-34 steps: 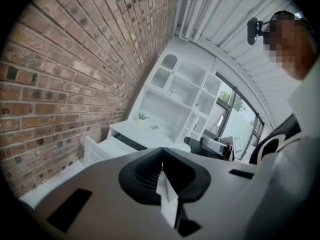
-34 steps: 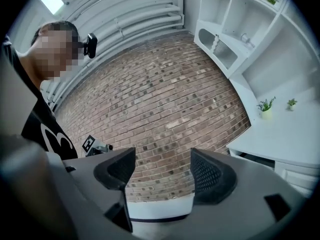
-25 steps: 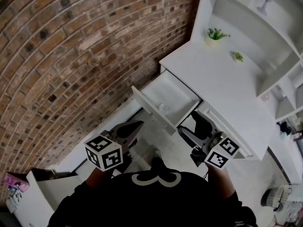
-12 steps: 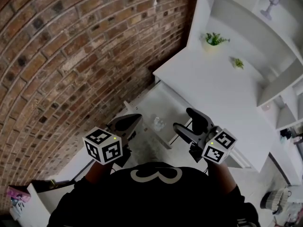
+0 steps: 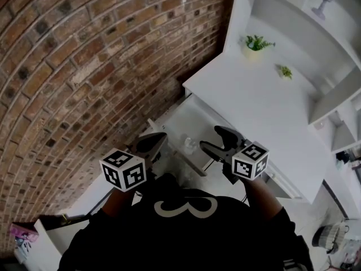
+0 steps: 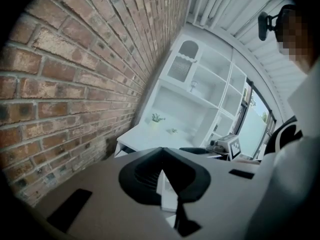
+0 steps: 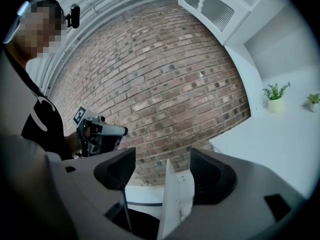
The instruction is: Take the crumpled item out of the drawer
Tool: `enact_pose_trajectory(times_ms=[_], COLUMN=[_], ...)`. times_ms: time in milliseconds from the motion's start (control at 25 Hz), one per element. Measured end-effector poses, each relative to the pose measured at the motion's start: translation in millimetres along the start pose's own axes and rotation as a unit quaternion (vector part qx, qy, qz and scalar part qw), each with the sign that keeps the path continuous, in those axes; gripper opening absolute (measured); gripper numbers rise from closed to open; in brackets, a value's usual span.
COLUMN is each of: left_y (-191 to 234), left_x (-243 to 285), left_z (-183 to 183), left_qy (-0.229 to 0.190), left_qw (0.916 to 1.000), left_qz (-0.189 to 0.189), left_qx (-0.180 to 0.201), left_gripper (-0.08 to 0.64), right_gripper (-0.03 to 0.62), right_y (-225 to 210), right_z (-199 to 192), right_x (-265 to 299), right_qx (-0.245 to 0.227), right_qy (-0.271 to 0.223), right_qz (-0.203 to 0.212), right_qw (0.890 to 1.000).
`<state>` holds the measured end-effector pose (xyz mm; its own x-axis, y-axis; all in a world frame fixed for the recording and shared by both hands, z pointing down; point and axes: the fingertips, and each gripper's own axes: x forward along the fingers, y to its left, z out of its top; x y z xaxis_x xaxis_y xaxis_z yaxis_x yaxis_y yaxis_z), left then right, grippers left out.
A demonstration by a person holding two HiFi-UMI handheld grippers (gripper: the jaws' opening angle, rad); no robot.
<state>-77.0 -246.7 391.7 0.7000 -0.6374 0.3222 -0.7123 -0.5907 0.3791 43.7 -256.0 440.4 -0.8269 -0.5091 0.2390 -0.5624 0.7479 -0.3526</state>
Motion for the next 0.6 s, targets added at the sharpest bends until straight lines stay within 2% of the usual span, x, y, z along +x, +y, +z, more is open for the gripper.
enact_pose_trajectory(times_ms=[320,600], left_y=[26,57], left_x=[4,23], left_z=[-8,-9], left_qy=[0.014,0.031], left_qw=[0.9998,0.9987], left_qz=[0.003,-0.002], left_qx=[-0.017,-0.040], left_gripper=[0.003,0.003], right_gripper=[0.319,0.313], right_y=[-31,-66], right_z=[-57,-112], right_x=[48,97], right_qx=[0.013,0.039], right_qy=[0.088,0.175], right_qz=[-0.017,-0.032], right_qw=[0.996,0.983])
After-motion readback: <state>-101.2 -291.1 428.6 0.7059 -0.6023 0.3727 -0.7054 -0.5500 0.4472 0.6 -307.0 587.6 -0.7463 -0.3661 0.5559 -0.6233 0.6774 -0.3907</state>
